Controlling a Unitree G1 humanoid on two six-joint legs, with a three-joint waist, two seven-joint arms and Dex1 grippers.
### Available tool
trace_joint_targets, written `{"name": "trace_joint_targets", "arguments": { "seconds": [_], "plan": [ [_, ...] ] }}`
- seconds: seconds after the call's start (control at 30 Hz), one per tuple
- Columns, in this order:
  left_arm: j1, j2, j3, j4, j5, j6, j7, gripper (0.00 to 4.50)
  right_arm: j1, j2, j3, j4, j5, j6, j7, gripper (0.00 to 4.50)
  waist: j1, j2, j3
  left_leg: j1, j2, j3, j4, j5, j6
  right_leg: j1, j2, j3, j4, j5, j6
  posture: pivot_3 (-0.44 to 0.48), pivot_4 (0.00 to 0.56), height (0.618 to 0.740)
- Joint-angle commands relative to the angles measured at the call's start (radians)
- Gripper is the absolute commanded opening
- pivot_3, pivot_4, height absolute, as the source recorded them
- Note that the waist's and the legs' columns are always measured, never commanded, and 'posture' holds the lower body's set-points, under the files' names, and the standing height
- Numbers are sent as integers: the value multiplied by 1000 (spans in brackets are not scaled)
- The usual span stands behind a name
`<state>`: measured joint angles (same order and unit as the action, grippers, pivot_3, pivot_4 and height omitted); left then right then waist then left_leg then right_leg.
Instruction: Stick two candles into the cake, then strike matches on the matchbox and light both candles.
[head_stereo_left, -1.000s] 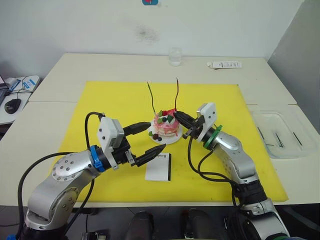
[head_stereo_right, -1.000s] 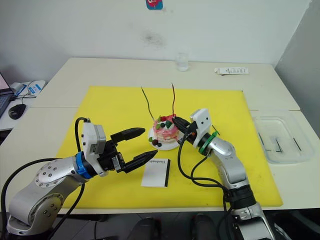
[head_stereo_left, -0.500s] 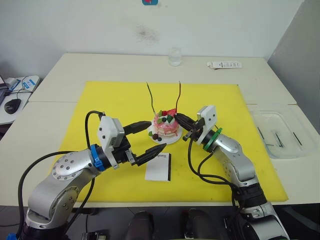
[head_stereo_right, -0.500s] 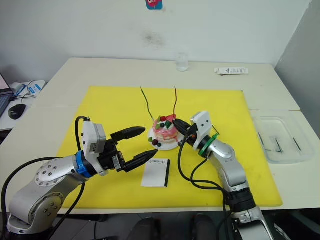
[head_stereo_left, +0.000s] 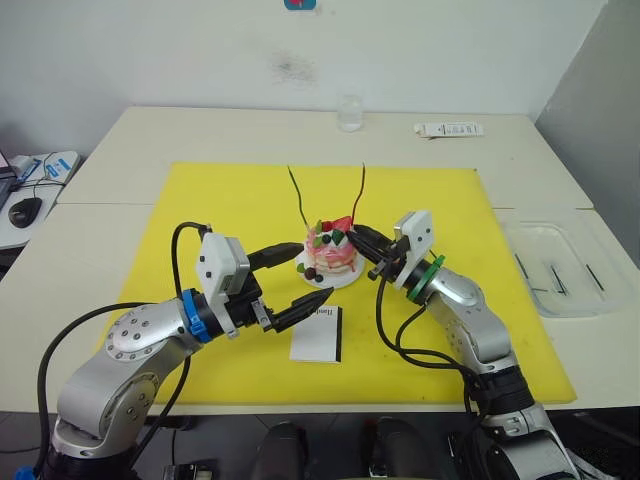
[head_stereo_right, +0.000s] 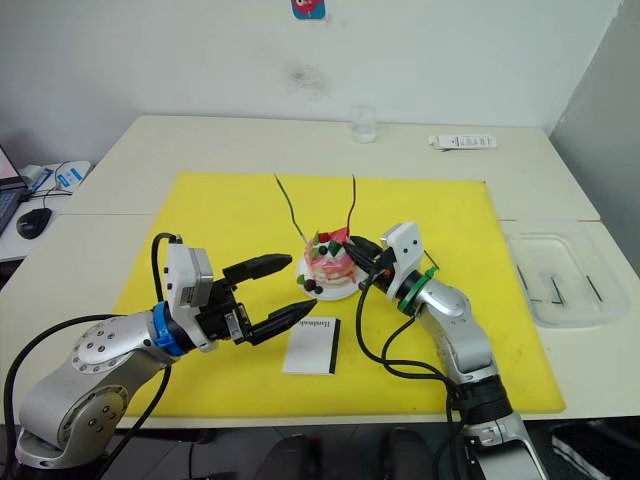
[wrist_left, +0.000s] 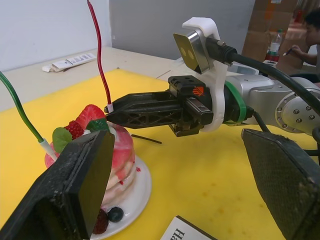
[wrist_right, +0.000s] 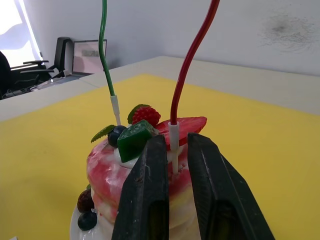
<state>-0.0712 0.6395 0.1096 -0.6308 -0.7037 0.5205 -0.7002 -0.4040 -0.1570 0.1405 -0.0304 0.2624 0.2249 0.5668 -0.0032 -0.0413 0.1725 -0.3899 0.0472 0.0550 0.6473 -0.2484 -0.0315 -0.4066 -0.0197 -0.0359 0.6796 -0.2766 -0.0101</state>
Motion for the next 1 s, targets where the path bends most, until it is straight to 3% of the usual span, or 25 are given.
{"name": "trace_joint_targets", "arguments": {
  "seconds": [0.03, 0.57, 0.87, 1.0],
  "plan": [
    [-4, -1, 4, -26, -3, -15, -4, 4500, -9, -10, -9, -59, 6, -20, 11, 688, 0, 0, 0, 0, 0, 0, 0, 0, 0, 0, 0, 0, 0, 0, 0, 0, 150, 740],
    [-5, -2, -3, -21, 7, -23, -16, 4500, 12, -75, -17, -123, 16, 4, 60, 688, 0, 0, 0, 0, 0, 0, 0, 0, 0, 0, 0, 0, 0, 0, 0, 0, 150, 740],
    [50, 49, 48, 2, 22, -52, -84, 4500, 108, -311, -112, -337, 165, 145, 210, 688, 1, 0, 0, 0, 0, 0, -1, 0, 0, 0, 0, 0, -1, 0, 0, 0, 150, 740],
    [91, 74, 73, 16, 25, -71, -125, 4500, 154, -439, -141, -404, 241, 194, 324, 1968, 1, 1, 0, 0, 0, 0, -1, 0, 0, 0, 0, 0, -1, -1, 0, 0, 150, 740]
  ]
}}
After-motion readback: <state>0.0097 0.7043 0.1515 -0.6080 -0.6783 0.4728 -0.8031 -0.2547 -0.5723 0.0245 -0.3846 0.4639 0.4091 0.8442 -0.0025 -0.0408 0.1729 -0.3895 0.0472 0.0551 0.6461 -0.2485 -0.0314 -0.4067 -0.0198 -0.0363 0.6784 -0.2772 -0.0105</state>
